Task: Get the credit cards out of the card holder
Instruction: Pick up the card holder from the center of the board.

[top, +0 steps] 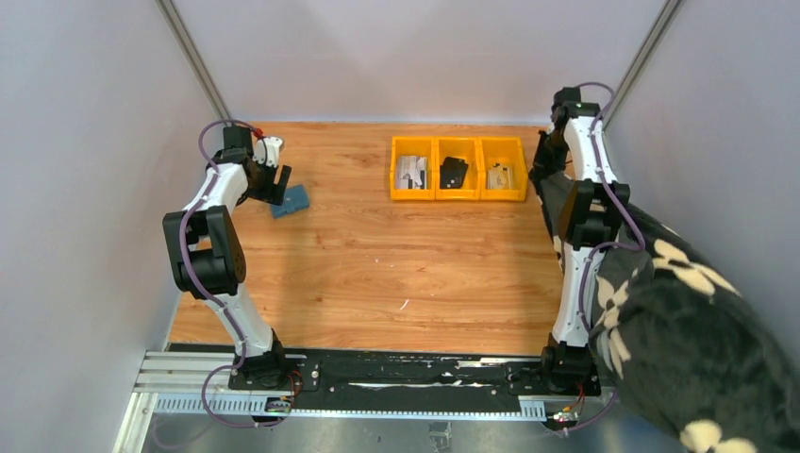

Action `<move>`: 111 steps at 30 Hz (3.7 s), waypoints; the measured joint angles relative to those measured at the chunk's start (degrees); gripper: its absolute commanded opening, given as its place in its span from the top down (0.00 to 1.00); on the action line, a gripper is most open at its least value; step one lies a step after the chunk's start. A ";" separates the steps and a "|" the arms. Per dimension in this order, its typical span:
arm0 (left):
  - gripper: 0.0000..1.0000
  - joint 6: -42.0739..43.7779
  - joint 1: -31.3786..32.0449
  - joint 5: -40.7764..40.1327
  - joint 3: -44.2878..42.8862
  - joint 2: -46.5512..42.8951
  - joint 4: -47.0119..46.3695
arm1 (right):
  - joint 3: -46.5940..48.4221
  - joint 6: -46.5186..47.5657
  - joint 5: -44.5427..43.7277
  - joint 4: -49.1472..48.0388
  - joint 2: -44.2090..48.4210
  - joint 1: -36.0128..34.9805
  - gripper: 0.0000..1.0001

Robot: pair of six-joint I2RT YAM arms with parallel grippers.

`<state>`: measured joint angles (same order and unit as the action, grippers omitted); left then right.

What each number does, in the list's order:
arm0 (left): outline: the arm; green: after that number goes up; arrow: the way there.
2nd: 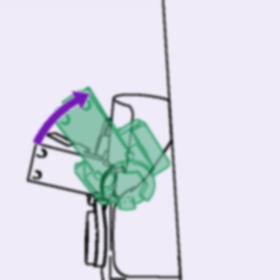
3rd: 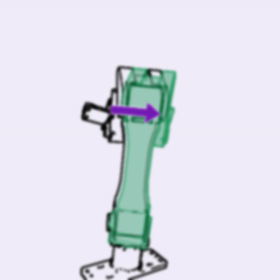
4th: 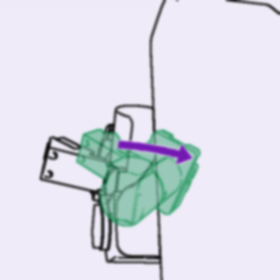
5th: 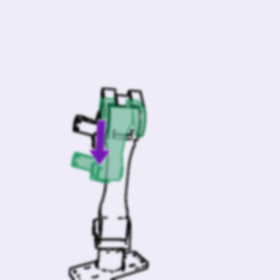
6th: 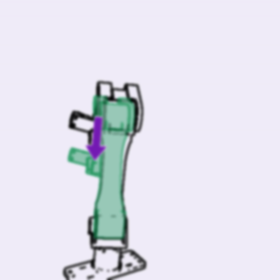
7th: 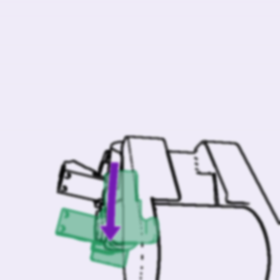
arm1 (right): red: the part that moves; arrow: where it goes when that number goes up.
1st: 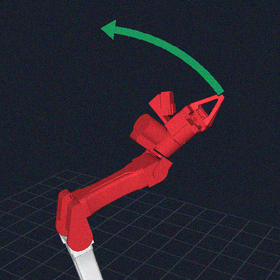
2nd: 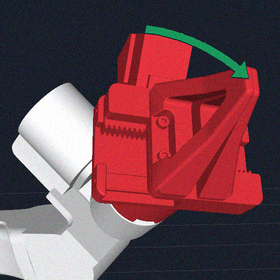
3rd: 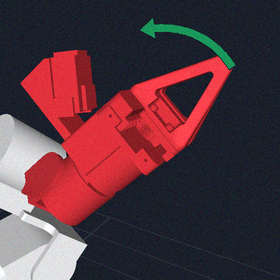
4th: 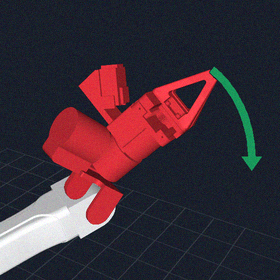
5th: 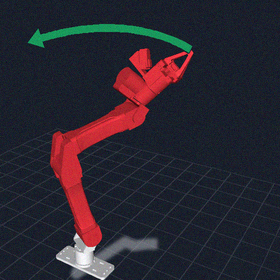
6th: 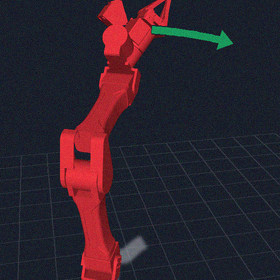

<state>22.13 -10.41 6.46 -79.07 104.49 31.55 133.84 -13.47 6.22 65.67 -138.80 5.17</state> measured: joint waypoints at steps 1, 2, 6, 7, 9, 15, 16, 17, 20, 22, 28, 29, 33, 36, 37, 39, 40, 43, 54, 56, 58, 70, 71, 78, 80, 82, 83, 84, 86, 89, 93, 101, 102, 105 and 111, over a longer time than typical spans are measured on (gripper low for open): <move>0.18 -0.02 0.00 0.00 0.00 0.00 0.04 | 2.14 -0.57 0.70 -0.87 0.55 0.00 1.00; 0.18 -0.02 0.00 -0.02 0.00 -0.04 0.09 | 3.56 -1.14 1.25 -1.86 1.25 0.11 1.00; 0.18 -0.26 0.00 -0.09 0.11 -0.15 0.00 | 8.50 -3.87 2.69 -6.64 5.31 0.63 1.00; 0.18 -0.35 0.00 -0.11 0.24 -0.17 -0.02 | 9.38 -4.70 2.78 -8.28 6.67 0.87 1.00; 0.18 -0.66 0.00 -0.22 0.39 -0.20 0.02 | 10.27 -6.23 2.73 -11.96 9.01 1.42 1.00; 0.17 -1.33 0.00 -0.52 0.44 -0.87 0.04 | 14.64 -14.08 4.09 -25.03 10.93 5.20 1.00; 0.18 -1.38 0.00 -0.57 0.44 -1.16 0.04 | 14.84 -15.47 4.63 -27.30 10.91 6.10 1.00; 0.18 -1.53 0.00 -0.66 0.44 -1.44 0.04 | 14.82 -17.35 5.44 -30.53 10.91 7.10 1.00; 0.17 -1.88 0.00 -0.94 0.37 -1.92 0.04 | 12.94 -21.49 6.88 -40.24 11.17 9.42 0.94; 0.16 -2.34 0.00 -1.31 0.33 -2.05 -0.11 | 11.72 -23.28 7.41 -44.00 11.26 10.05 0.61; 0.16 -3.19 0.00 -2.01 0.33 -2.08 -0.11 | 3.96 -24.02 10.29 -47.74 14.10 8.46 0.27; 0.16 -3.26 0.00 -2.16 0.33 -2.08 -0.09 | 1.33 -23.39 10.29 -47.82 15.58 7.80 0.26; 0.18 -3.28 -0.35 -2.40 0.35 -2.08 0.28 | -11.04 -18.88 10.25 -47.80 23.71 2.67 0.23; 0.19 -3.26 -1.09 -2.43 0.55 -2.08 0.46 | -19.04 -17.25 12.68 -49.70 30.75 -2.78 0.22; 0.19 -3.21 -1.40 -2.49 0.83 -2.12 0.48 | -22.25 -17.14 14.16 -51.04 33.42 -4.72 0.22; 0.21 -3.04 -1.73 -2.69 1.20 -2.23 0.76 | -28.20 -17.22 16.59 -53.99 37.99 -7.54 0.22; 0.21 -2.84 -1.90 -2.71 1.40 -2.27 0.87 | -31.39 -17.22 17.53 -55.15 40.28 -8.94 0.22; 0.22 -2.36 -2.62 -2.67 1.60 -2.36 1.42 | -37.66 -15.50 17.44 -55.74 44.26 -11.89 0.22; 0.29 -2.10 -5.77 -3.56 1.62 0.55 1.75 | -48.43 -6.58 7.23 -52.37 39.93 -21.16 0.24; 0.29 -2.99 -5.73 -3.15 0.66 2.99 2.27 | -48.43 -5.62 5.57 -51.89 39.52 -22.29 0.24; 0.29 -4.66 -5.68 -1.86 -2.32 7.08 3.43 | -48.43 -4.74 4.04 -51.93 39.52 -23.19 0.24; 0.34 -14.56 -5.68 8.81 -12.26 14.49 5.25 | -49.16 -3.82 -0.92 -52.30 38.93 -23.91 0.28; 0.32 -15.28 -5.68 9.99 -12.26 14.53 5.38 | -49.16 -3.82 -0.94 -52.33 38.60 -23.91 0.28; 0.36 -20.37 -5.57 13.62 -12.24 14.56 5.33 | -49.20 -3.85 -1.53 -52.30 37.16 -23.91 0.29; 0.39 -21.77 -5.57 12.35 -12.26 14.62 4.55 | -49.27 -3.82 -1.81 -52.33 37.16 -23.93 0.29; 0.41 -22.99 -5.57 11.23 -12.57 15.23 4.09 | -49.29 -3.80 -2.05 -52.33 37.16 -23.93 0.29; 0.41 -23.32 -5.57 10.97 -12.68 15.58 3.93 | -49.33 -3.78 -2.25 -52.35 37.16 -23.93 0.29; 0.43 -23.85 -5.57 10.75 -12.98 16.17 3.78 | -49.35 -3.69 -2.45 -52.35 37.16 -23.93 0.29; 0.49 -24.52 -5.51 10.69 -13.75 17.64 3.72 | -49.37 -3.56 -2.93 -52.35 37.16 -23.93 0.29; 0.70 -25.46 -5.31 11.06 -15.15 18.69 3.80 | -49.40 -3.39 -3.34 -52.39 36.94 -23.93 0.30; 0.96 -25.49 -3.72 10.71 -17.09 19.45 2.75 | -49.20 -3.02 -4.59 -52.74 34.75 -23.93 0.32; 1.00 -17.44 0.24 10.38 -10.51 15.04 -0.13 | -45.86 -1.60 -11.47 -51.08 27.06 -23.54 0.36; 1.00 -15.80 1.14 10.36 -8.85 13.81 -0.04 | -45.27 -1.44 -12.04 -50.88 26.62 -23.52 0.37; 1.00 -9.99 5.44 9.75 -3.28 9.35 1.57 | -42.36 -0.72 -13.53 -50.80 24.76 -23.17 0.39; 1.00 -1.16 15.67 7.39 4.61 3.21 3.85 | -39.54 -0.07 -14.40 -50.10 23.26 -22.82 0.36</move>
<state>20.97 5.26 13.85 -74.46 107.70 35.40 94.30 -13.54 -8.19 15.57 -115.55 -17.65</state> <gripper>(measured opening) 0.023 0.609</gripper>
